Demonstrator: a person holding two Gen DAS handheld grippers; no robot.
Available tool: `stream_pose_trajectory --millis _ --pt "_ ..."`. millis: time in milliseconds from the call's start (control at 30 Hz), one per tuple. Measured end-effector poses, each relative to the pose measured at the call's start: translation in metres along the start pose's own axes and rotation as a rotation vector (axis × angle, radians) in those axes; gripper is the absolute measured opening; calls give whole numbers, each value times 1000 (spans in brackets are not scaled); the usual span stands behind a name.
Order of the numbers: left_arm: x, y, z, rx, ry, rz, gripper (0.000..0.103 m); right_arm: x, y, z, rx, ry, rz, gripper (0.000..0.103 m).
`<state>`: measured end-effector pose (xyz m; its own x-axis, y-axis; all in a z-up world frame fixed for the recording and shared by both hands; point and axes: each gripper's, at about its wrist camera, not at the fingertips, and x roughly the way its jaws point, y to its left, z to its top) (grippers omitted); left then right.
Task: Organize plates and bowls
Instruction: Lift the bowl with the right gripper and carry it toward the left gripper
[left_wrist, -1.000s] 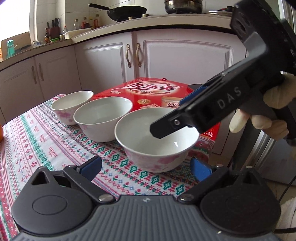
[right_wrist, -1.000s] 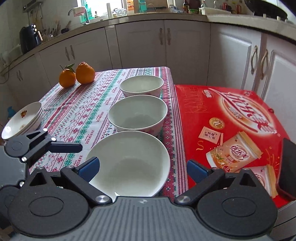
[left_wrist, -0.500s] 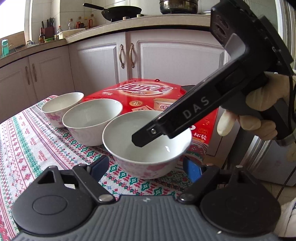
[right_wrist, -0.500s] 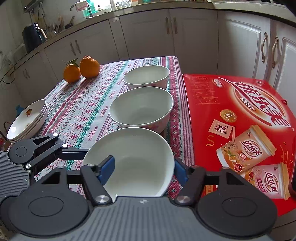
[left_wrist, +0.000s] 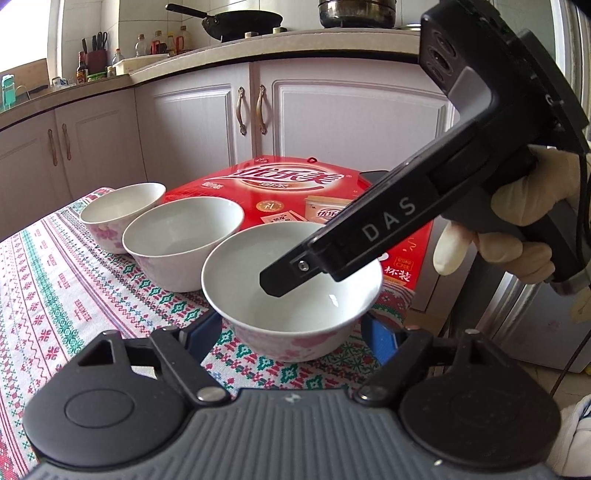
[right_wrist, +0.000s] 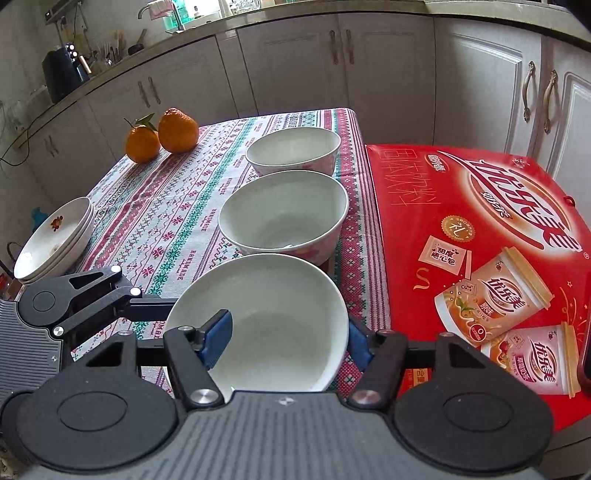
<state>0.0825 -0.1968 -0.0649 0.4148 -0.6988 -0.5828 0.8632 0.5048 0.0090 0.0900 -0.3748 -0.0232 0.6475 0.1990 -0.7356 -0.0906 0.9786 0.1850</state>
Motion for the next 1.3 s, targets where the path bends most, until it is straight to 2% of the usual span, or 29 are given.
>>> stream_pose_trajectory --millis 467,1300 --pt "-39 21 -7 -52 26 62 82 3 42 12 -66 -10 101 70" --pt "-89 81 -41 -181 51 248 82 65 133 45 -228 24 249 70"
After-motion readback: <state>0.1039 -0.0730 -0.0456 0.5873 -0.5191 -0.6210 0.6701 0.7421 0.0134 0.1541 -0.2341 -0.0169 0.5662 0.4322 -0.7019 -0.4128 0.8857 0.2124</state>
